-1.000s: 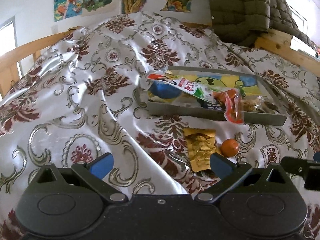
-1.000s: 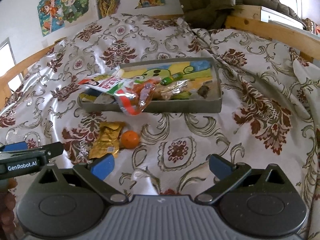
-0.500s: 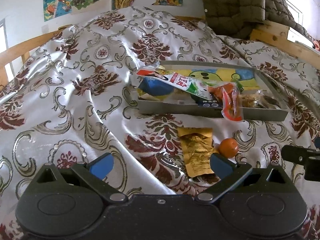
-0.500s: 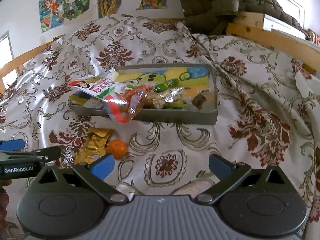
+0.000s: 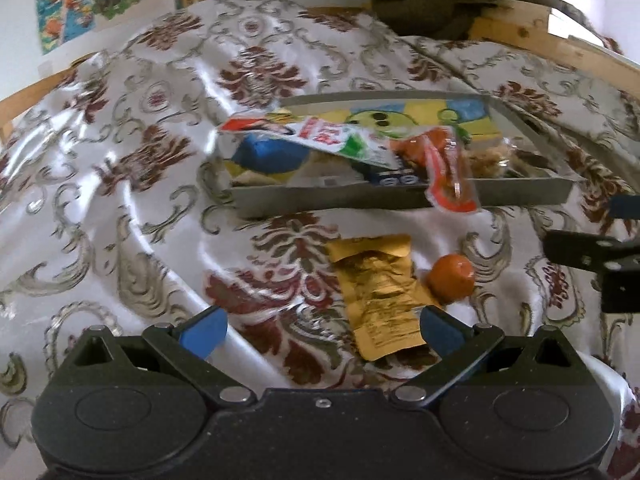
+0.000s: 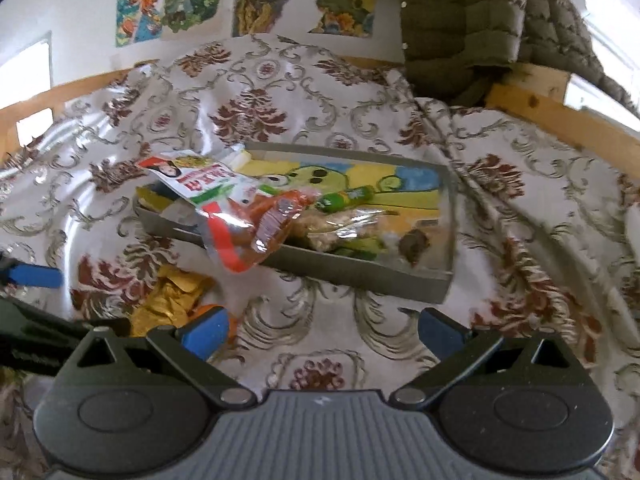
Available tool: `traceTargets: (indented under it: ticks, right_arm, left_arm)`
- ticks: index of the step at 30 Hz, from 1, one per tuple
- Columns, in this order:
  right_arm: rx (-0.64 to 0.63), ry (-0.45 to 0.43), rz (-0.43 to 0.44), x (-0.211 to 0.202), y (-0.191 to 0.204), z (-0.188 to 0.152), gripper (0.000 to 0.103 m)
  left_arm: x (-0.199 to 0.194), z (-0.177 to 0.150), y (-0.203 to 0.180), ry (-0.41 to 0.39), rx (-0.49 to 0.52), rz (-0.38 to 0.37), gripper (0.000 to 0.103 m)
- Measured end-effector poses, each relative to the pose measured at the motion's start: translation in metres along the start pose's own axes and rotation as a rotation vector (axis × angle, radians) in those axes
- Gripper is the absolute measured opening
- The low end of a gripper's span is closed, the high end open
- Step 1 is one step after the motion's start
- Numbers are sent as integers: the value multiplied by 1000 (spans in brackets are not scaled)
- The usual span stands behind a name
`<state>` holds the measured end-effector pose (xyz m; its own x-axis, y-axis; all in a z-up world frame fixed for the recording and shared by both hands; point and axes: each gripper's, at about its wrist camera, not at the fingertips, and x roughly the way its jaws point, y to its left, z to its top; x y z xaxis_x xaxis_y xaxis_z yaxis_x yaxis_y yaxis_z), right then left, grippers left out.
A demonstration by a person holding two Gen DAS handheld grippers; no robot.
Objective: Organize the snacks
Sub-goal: 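Lower both open tools toward the gold foil packet and mandarin orange, then grasp the gold foil packet with left gripper while right gripper grasps the mandarin orange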
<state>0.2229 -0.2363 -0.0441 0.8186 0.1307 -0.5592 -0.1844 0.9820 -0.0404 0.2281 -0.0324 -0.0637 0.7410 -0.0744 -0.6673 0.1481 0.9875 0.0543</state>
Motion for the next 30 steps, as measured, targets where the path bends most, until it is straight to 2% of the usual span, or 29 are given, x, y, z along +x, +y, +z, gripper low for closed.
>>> traceTargets:
  ticks: [7, 14, 19, 21, 24, 27, 30]
  right_arm:
    - [1, 48, 54, 20, 2, -2, 103]
    - [46, 68, 154, 35, 3, 1, 101]
    - [53, 96, 236, 46, 11, 3, 89]
    - [48, 108, 250, 50, 14, 3, 80]
    - [66, 134, 275, 56, 16, 2, 71]
    - [76, 152, 294, 61, 17, 1, 63]
    - [72, 166, 300, 65, 19, 0, 60]
  left_arm:
    - [18, -2, -15, 25, 107, -23, 102]
    - [28, -2, -20, 43, 139, -91, 102]
    - [33, -1, -19, 42, 131, -148, 101]
    - [36, -1, -17, 45, 110, -166, 97]
    - [41, 1, -14, 56, 71, -209, 87]
    - [45, 1, -14, 56, 56, -222, 84]
    - [47, 1, -14, 59, 54, -220, 81]
